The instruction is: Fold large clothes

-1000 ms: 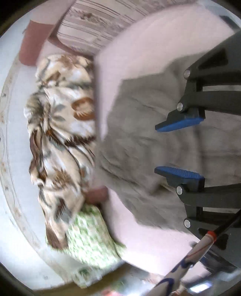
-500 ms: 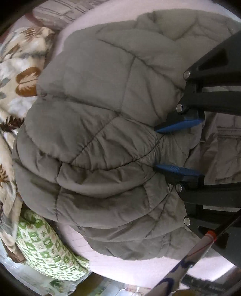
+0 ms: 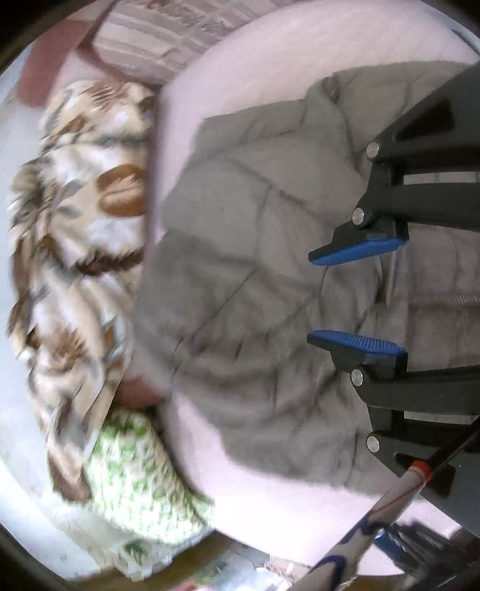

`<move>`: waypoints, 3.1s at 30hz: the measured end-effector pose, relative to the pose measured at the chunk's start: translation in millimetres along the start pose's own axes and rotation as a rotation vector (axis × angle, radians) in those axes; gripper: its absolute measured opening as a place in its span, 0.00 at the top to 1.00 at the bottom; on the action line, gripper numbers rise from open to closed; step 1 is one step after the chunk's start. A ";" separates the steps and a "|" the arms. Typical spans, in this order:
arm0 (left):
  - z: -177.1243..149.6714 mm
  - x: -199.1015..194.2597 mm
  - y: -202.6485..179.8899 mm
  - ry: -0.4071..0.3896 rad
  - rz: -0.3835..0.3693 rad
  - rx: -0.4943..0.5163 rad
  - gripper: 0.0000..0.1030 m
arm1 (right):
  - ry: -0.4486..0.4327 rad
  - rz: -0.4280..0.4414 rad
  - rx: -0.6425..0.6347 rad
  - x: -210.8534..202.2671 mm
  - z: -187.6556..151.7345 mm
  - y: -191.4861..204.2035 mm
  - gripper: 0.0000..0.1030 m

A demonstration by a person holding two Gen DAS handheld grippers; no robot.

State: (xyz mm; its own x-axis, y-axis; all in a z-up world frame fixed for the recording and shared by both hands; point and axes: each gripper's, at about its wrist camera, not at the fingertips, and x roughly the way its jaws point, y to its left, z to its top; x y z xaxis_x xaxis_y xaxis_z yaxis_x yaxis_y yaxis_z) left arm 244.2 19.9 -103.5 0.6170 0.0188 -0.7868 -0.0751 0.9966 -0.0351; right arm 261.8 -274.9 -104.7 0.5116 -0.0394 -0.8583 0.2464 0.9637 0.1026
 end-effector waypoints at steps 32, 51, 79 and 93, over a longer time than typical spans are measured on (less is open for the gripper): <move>94.3 51.4 -201.3 -0.005 0.034 0.252 0.38 | 0.020 0.560 0.146 36.4 -2.2 -103.3 0.60; 56.2 61.6 -208.8 -0.009 0.139 0.385 0.43 | -0.041 0.316 0.129 58.3 16.5 -128.0 0.57; 6.4 40.0 -205.6 -0.025 0.130 0.396 0.43 | -0.046 0.297 0.129 41.1 -0.5 -135.5 0.55; 4.9 45.0 -205.2 -0.024 0.126 0.393 0.43 | -0.082 0.304 0.133 24.9 2.0 -134.8 0.50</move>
State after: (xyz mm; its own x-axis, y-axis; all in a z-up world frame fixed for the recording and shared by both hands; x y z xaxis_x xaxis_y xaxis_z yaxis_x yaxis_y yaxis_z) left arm 291.2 -183.4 -128.8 0.6408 0.1402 -0.7548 0.1502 0.9413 0.3023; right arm 242.9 -406.3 -138.9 0.6415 0.2185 -0.7354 0.1743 0.8920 0.4171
